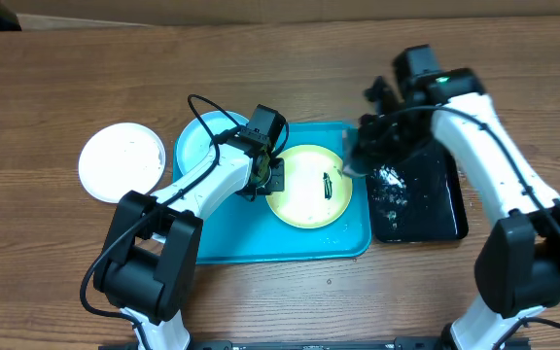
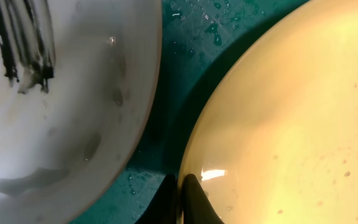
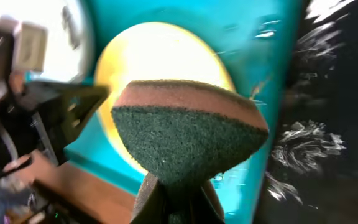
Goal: Clean dirty plates on tray and stack at the side
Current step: 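Lift the sponge and move it over the yellow plate, then scrub the yellow plate with the sponge using the right gripper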
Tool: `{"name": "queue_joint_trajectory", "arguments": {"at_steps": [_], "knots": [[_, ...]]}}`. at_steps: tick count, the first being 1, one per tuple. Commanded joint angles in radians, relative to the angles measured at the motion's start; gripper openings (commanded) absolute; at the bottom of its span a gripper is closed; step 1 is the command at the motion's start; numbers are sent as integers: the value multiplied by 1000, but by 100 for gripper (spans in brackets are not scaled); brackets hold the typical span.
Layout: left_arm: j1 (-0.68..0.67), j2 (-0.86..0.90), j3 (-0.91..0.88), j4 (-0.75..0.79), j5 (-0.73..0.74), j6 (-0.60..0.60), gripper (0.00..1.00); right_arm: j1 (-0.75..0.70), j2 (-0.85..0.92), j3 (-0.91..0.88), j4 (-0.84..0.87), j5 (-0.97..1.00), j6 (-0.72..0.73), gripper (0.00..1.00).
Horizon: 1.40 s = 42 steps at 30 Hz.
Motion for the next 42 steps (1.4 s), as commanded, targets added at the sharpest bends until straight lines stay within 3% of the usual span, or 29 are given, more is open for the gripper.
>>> {"name": "queue_joint_trajectory", "arguments": {"at_steps": [1, 5, 12, 31, 42], "knots": [[5, 9, -8, 0, -3, 11, 4, 93, -19, 23, 21, 72, 5, 4], [5, 9, -8, -3, 1, 11, 4, 190, -12, 1, 53, 329, 120, 4], [5, 9, -8, -1, 4, 8, 4, 285, 5, -45, 101, 536, 242, 4], [5, 9, -8, -3, 4, 8, 4, 291, 7, -322, 375, 547, 335, 4], [4, 9, -8, -3, 4, 8, 4, 283, 31, -344, 399, 536, 347, 4]]}}
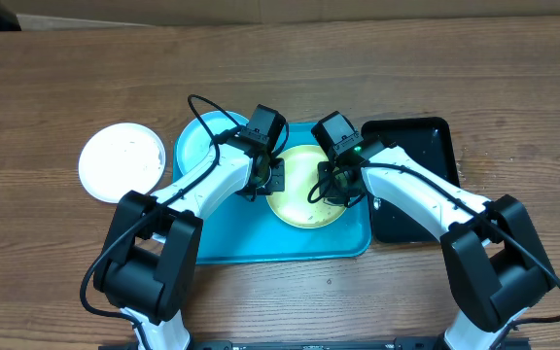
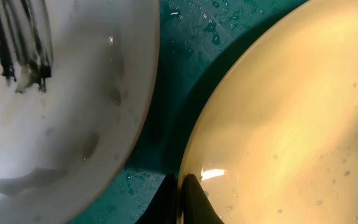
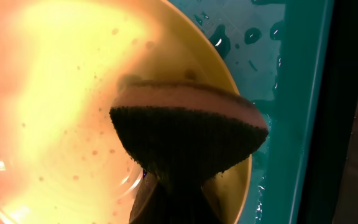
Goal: Clean dirty plates on tray and stack at the side
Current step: 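Scrub the yellow plate with the sponge using the right gripper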
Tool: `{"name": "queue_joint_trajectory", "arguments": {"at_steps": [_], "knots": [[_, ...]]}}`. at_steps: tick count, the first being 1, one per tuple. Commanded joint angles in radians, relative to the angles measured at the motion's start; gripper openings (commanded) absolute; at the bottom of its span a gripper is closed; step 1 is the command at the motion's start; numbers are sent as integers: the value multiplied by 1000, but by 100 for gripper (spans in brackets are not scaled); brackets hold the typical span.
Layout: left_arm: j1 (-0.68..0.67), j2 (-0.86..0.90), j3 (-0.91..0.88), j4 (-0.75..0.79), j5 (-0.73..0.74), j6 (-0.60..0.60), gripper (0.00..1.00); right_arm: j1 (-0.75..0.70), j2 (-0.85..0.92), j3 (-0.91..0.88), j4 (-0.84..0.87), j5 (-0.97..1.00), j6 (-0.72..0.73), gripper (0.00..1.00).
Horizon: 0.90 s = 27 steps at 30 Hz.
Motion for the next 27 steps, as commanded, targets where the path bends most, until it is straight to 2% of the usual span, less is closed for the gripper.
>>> {"name": "queue_joint_trajectory", "arguments": {"at_steps": [1, 5, 13, 17, 23, 27], "knots": [[4, 9, -8, -3, 1, 8, 4, -6, 35, -6, 8, 10, 28, 4], [4, 9, -8, -3, 1, 11, 4, -17, 103, -6, 24, -19, 61, 4], [4, 9, -8, -3, 1, 12, 4, -36, 162, -6, 100, -277, 51, 4], [4, 9, -8, 1, 13, 12, 4, -34, 164, -6, 137, -437, -44, 4], [4, 9, -8, 1, 19, 13, 4, -35, 164, 0, 196, -670, -103, 4], [4, 9, -8, 1, 19, 13, 4, -76, 156, 67, 145, -823, -199, 4]]}}
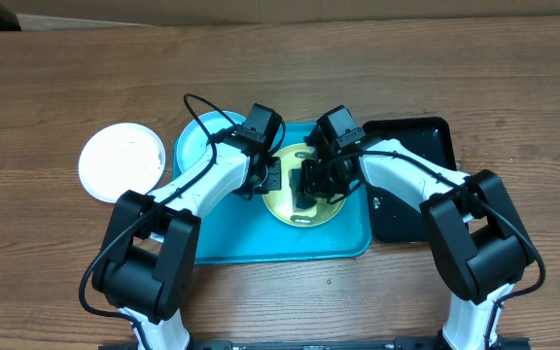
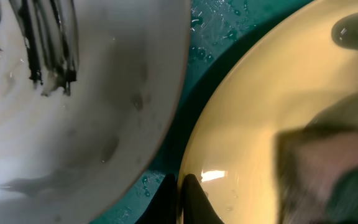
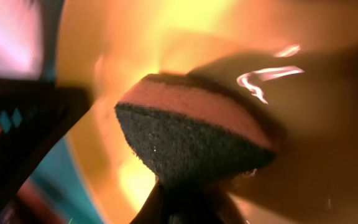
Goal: Clean dirty plates on tray and stack at the side
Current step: 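Scrub the yellow plate with the sponge using the right gripper, then return the sponge to the black tray and release it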
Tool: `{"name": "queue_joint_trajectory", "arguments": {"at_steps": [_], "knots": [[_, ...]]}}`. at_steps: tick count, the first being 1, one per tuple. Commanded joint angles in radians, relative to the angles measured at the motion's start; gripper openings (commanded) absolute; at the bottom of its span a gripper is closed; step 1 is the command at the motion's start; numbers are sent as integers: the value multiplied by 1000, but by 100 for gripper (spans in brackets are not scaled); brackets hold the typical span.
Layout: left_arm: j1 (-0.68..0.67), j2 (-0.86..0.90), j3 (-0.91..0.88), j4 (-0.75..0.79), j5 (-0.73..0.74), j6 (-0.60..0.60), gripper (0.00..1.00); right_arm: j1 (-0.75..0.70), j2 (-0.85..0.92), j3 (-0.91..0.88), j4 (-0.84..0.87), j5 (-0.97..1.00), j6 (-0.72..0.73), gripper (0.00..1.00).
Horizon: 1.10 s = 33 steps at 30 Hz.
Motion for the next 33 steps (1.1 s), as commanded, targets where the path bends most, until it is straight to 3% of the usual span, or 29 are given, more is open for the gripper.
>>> {"name": "queue_joint_trajectory", "arguments": {"at_steps": [1, 9, 17, 23, 33], "knots": [[-10, 9, -8, 4, 31, 16, 4, -34, 11, 78, -56, -238, -121, 4], [-10, 9, -8, 4, 31, 19, 4, -211, -67, 352, -417, -187, -230, 4], [-10, 9, -8, 6, 31, 19, 4, -377, -112, 384, -644, 285, -230, 4], [-10, 9, -8, 9, 31, 19, 4, -394, -112, 298, -619, 517, -227, 4], [-10, 9, -8, 9, 31, 19, 4, -390, -111, 71, -402, 533, -227, 4]]}}
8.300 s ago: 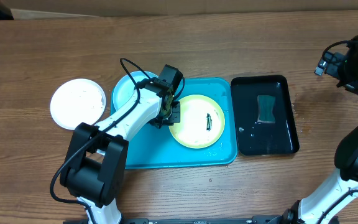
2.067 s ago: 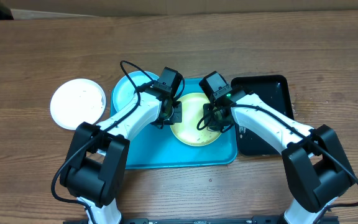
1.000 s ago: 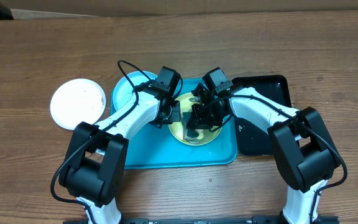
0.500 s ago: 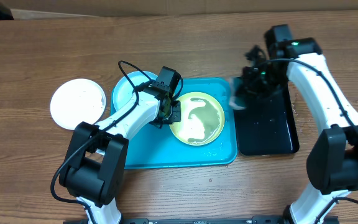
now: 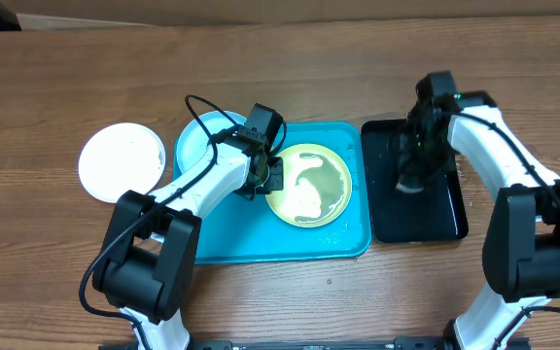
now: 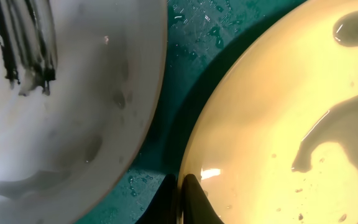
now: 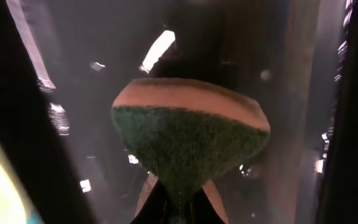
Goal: Clean dirty plates on tray and stack at the side
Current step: 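Return the sponge to the black tray and release it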
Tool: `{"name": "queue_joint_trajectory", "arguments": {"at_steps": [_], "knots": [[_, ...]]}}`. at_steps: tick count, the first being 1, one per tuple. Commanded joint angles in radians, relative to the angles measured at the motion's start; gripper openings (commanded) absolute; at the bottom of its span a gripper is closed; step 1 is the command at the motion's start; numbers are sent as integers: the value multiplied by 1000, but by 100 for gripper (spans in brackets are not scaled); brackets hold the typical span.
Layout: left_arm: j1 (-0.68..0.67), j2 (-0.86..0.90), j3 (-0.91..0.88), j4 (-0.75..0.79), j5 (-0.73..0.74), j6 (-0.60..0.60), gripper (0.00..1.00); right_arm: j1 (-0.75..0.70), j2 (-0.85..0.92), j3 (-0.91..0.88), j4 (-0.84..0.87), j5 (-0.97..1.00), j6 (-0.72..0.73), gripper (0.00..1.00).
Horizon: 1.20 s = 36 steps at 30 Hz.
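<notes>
A yellow plate (image 5: 311,185) lies in the teal tray (image 5: 290,248), with a grey film of water on it (image 6: 328,162). My left gripper (image 5: 272,179) is shut on this plate's left rim (image 6: 180,182). A second plate (image 5: 202,138) sits at the tray's left end; in the left wrist view it looks white with dark streaks (image 6: 23,43). My right gripper (image 5: 408,181) is over the black tray (image 5: 440,219), shut on a green and pink sponge (image 7: 190,130). The sponge hides most of its fingers (image 7: 201,199).
A white plate (image 5: 120,161) rests on the wooden table left of the teal tray. Water glints on the black tray's floor (image 7: 61,118). Cables run along the left arm (image 5: 207,180).
My right gripper and the sponge were on the yellow plate; now they are over the black tray. The plate shows a wet film. My left gripper still pinches the rim.
First the sponge was held at the teal tray's right edge and the yellow plate bore a dark mark. Then the sponge was on the plate's right side, later nearer its middle. Now it is at the black tray, and the dark mark is gone.
</notes>
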Motion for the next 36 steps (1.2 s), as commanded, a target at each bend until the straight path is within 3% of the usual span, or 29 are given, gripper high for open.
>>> {"name": "queue_joint_trajectory", "arguments": {"at_steps": [1, 3, 4, 8, 11, 13, 14, 15, 22, 24, 26, 29, 36], "knots": [[-7, 9, -8, 2, 4, 18, 4, 6, -15, -42, 27, 27, -4, 5], [-7, 9, -8, 4, 4, 18, 4, 6, -16, -39, 22, 16, -4, 44], [-7, 9, -8, 5, 4, 18, 4, 6, -16, -29, 14, 11, -3, 56], [-7, 9, -8, 5, 4, 18, 4, 2, -16, 58, -54, -11, -2, 65], [-7, 9, -8, 5, 4, 18, 4, 1, -16, 127, -100, -11, 30, 64], [-7, 9, -8, 5, 4, 18, 4, 1, -16, 149, -123, -23, 61, 56], [-7, 9, -8, 5, 4, 18, 4, 1, -16, 149, -128, -50, 61, 39], [-7, 9, -8, 5, 4, 18, 4, 1, -16, 148, -136, -78, 60, 4], [-7, 9, -8, 25, 67, 6, 4, -4, -17, 144, -137, -148, 65, 4], [-7, 9, -8, 27, 90, 6, 10, -21, -17, 171, -140, -153, 65, 4], [-7, 9, -8, 25, 90, -1, 20, -60, -17, 217, -145, -152, 71, 4], [-7, 9, -8, 25, 90, -1, 25, -151, -17, 276, -140, -153, 121, 4], [-7, 9, -19, 24, 82, -20, 22, -358, -14, 288, -127, -141, 132, 11]]}}
